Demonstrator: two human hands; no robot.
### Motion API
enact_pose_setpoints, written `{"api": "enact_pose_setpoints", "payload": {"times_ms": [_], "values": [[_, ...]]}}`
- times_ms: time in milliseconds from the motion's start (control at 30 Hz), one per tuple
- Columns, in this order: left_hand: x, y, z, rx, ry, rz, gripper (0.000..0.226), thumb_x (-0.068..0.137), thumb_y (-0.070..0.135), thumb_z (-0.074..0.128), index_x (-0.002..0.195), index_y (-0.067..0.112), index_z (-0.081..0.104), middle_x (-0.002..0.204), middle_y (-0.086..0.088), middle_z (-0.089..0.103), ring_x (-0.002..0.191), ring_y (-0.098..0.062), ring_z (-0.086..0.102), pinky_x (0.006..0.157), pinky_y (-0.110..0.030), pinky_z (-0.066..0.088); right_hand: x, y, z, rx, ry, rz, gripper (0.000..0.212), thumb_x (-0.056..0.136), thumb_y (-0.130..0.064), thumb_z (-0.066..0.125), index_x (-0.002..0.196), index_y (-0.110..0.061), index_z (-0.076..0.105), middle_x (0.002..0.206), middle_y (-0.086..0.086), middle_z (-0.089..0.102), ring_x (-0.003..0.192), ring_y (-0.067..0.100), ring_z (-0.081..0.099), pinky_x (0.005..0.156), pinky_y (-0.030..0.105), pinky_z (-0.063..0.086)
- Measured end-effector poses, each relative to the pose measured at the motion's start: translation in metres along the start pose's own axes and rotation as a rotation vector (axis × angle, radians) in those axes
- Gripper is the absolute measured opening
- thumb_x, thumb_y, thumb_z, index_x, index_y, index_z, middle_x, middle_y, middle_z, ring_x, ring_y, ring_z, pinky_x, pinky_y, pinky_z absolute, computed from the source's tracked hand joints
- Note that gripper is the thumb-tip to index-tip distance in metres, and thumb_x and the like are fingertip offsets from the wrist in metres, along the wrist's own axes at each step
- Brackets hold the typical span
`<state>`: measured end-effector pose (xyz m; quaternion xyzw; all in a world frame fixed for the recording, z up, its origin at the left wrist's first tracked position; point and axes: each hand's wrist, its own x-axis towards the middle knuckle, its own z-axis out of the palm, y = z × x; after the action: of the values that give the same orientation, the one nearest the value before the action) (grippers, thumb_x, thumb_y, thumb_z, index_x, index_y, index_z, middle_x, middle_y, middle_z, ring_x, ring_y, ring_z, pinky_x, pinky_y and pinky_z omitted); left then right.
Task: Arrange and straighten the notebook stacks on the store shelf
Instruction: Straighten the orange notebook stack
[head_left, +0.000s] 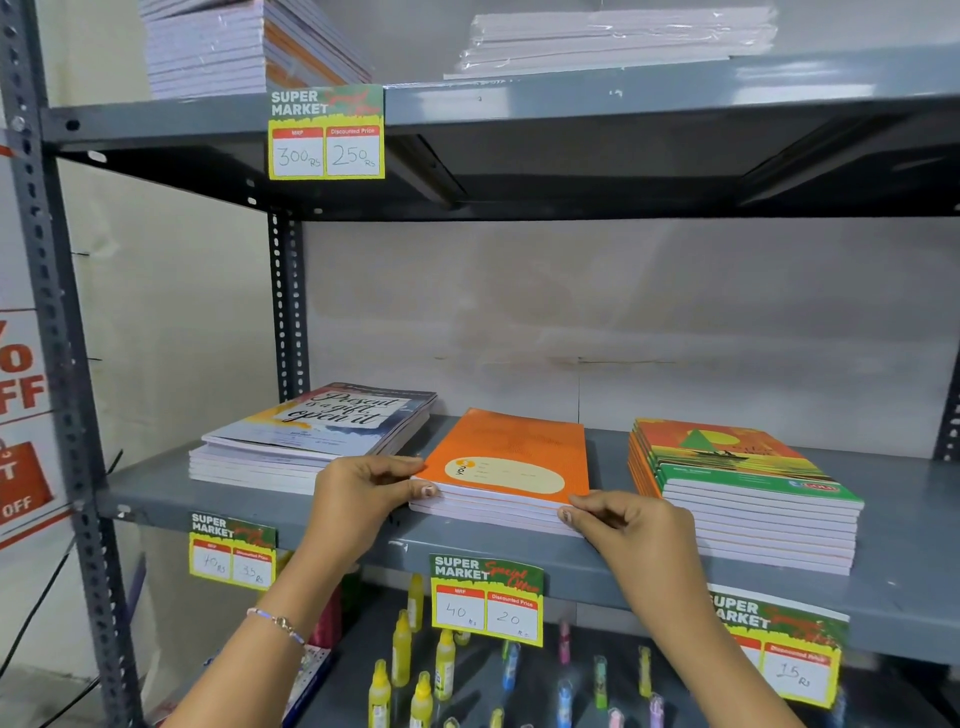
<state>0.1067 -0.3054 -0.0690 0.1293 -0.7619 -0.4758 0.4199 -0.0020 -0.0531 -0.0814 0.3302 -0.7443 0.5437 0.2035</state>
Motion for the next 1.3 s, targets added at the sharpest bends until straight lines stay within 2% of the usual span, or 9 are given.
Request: {"api": "enact_pose_setpoints", "payload": {"times_ms": [267,533,700,867,933,1033,1133,1233,1300], "values": [[0.000,0.004,-0.002,-0.035,-0.019,-0.027,0.033,0.049,0.033,0.084,0.081,0.024,0.081,0.075,0.012,0.078,0.075,0.006,0.069,0.059,-0.002,0.048,0.000,-0.001,-0.001,-0.010,0.014,0.009,0.016,0.072,-0.022,0.084,0.087,-0.021,0.081,0.079,-0.014,0.076,0.085,-0.012,0.064,0.069,-0.003,0.044],[0.007,0.001,-0.005,-0.067,-0.083,-0.071,0.034,0.053,0.029,0.084,0.085,0.018,0.081,0.087,0.008,0.078,0.084,0.002,0.070,0.065,-0.004,0.051,0.001,-0.004,-0.001,-0.014,0.001,0.006,0.012,0.072,-0.022,0.084,0.083,-0.024,0.081,0.070,-0.027,0.069,0.079,-0.015,0.064,0.066,-0.003,0.043],[0.006,0.001,-0.004,-0.007,-0.058,-0.076,0.032,0.057,0.025,0.088,0.087,0.021,0.080,0.086,0.011,0.077,0.084,0.000,0.070,0.070,-0.008,0.051,0.001,-0.004,-0.003,-0.125,-0.033,-0.041,0.004,0.076,-0.025,0.081,0.080,-0.025,0.079,0.065,-0.023,0.068,0.075,-0.014,0.061,0.060,-0.001,0.041],[0.002,0.004,-0.003,0.044,-0.054,-0.046,0.030,0.067,0.015,0.086,0.096,0.013,0.078,0.089,0.005,0.076,0.080,-0.004,0.070,0.062,-0.005,0.051,0.008,-0.012,-0.002,-0.288,-0.062,-0.101,0.011,0.077,-0.025,0.080,0.071,-0.020,0.073,0.068,-0.009,0.073,0.064,0.002,0.063,0.054,0.006,0.042],[0.000,0.004,-0.004,0.048,-0.049,-0.032,0.030,0.069,0.014,0.085,0.098,0.011,0.077,0.093,0.003,0.076,0.086,-0.007,0.069,0.067,-0.007,0.052,0.006,-0.013,-0.001,-0.265,-0.049,-0.099,0.010,0.077,-0.023,0.080,0.071,-0.017,0.074,0.067,-0.013,0.071,0.065,-0.001,0.063,0.056,0.003,0.041],[-0.003,0.003,-0.004,0.092,-0.036,0.015,0.030,0.071,0.015,0.083,0.100,0.011,0.077,0.101,-0.001,0.076,0.095,-0.010,0.068,0.085,-0.021,0.054,0.000,-0.010,0.000,-0.212,-0.025,-0.104,0.008,0.077,-0.023,0.080,0.073,-0.017,0.076,0.069,-0.014,0.072,0.082,-0.011,0.060,0.061,0.001,0.041],[-0.004,0.002,-0.004,0.131,-0.019,0.059,0.031,0.072,0.018,0.082,0.102,0.013,0.076,0.104,0.000,0.076,0.094,-0.006,0.067,0.086,-0.021,0.054,-0.002,-0.009,0.001,-0.200,-0.017,-0.103,0.007,0.077,-0.024,0.080,0.075,-0.018,0.077,0.072,-0.011,0.074,0.087,-0.008,0.060,0.062,0.001,0.042],[-0.004,-0.001,-0.002,0.197,-0.006,0.096,0.031,0.074,0.022,0.081,0.104,0.015,0.076,0.106,0.001,0.076,0.097,-0.008,0.067,0.091,-0.023,0.052,-0.003,-0.008,0.001,-0.215,-0.022,-0.104,0.007,0.078,-0.025,0.079,0.075,-0.018,0.076,0.072,-0.012,0.073,0.085,-0.007,0.061,0.061,0.001,0.042],[-0.006,-0.001,-0.001,0.242,0.002,0.134,0.032,0.076,0.023,0.080,0.106,0.015,0.075,0.108,0.000,0.075,0.099,-0.009,0.066,0.095,-0.025,0.050,-0.003,-0.010,0.001,-0.229,-0.036,-0.075,0.008,0.079,-0.025,0.078,0.075,-0.019,0.075,0.072,-0.012,0.073,0.073,0.000,0.065,0.060,0.003,0.042]]}}
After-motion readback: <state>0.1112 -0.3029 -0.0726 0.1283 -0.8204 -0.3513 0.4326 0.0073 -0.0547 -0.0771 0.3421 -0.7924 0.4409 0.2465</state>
